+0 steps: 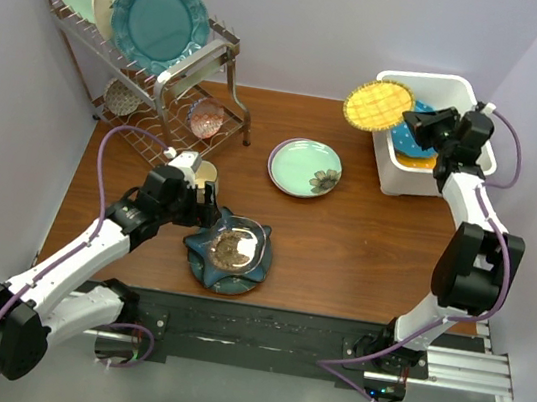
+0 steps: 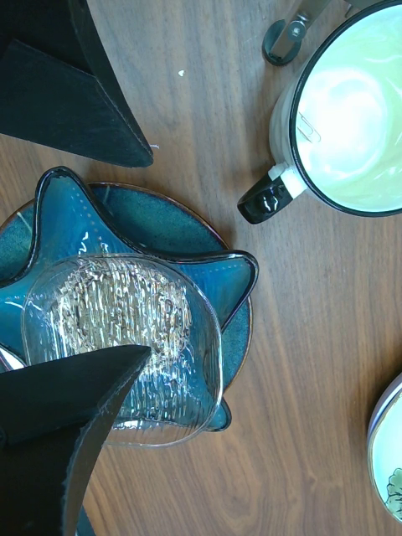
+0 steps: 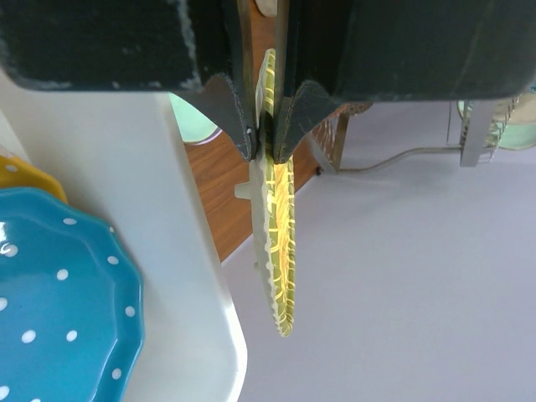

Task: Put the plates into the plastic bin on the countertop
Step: Place the plate in the plastic bin.

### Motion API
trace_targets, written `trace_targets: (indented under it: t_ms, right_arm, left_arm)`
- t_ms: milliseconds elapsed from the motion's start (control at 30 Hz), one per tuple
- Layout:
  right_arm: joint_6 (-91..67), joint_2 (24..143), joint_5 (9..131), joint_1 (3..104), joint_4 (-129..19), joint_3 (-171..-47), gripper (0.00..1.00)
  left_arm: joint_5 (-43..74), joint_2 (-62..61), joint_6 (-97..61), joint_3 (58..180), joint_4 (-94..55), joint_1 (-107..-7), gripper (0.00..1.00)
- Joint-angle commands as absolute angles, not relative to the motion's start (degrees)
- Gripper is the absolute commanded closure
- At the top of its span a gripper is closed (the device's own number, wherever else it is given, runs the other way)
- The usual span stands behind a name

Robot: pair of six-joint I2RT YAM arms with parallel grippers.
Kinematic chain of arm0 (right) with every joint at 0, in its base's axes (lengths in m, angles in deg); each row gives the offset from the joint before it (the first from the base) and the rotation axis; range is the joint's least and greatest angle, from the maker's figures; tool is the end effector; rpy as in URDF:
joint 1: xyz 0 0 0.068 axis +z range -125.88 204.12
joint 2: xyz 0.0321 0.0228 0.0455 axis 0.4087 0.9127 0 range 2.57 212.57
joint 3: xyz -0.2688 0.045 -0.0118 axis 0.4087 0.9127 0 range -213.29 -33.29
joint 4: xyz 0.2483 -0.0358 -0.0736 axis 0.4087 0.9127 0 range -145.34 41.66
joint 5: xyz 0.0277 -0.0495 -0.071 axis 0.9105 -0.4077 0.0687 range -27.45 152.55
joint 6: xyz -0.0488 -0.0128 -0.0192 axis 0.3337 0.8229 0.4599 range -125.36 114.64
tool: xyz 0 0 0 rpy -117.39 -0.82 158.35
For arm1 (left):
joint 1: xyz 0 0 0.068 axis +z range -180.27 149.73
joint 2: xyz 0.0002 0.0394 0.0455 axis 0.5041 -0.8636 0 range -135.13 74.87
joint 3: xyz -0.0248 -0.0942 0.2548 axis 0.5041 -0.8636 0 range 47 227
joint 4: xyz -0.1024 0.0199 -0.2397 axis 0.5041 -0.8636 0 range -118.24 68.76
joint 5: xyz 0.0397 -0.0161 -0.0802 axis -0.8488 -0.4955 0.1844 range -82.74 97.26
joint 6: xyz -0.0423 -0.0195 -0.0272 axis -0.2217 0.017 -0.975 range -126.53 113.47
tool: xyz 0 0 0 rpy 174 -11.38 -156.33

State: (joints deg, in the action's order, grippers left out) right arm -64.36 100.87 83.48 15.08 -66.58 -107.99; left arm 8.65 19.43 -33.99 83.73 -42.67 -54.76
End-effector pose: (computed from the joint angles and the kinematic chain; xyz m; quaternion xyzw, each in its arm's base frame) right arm 0.4083 -0.0520 0.3086 0.3342 0.6987 0.3886 0.4991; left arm 0.1864 -0.0859 0.2384 -0.0185 0.9066 -0.1945 0.3741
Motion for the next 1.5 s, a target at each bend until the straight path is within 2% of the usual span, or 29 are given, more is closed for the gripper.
trace_targets:
  t_ms: [0, 1033, 1467]
  right_arm:
    - [-67.3, 101.3, 86.2, 14.1, -74.8, -107.6, 1.0]
    - [-80.1, 106.9, 89.4, 6.8, -94.5, -101.2, 1.0]
    - [-81.9, 108.4, 87.3, 5.0, -96.7, -99.6, 1.0]
  left_arm:
    - [8.8, 19.3, -34.6, 83.6, -40.4, -54.4, 0.08]
    - [8.9, 18.6, -34.5, 83.7, -40.3, -54.4, 0.08]
    - [8.8, 18.7, -34.5, 83.6, -40.4, -54.4, 0.08]
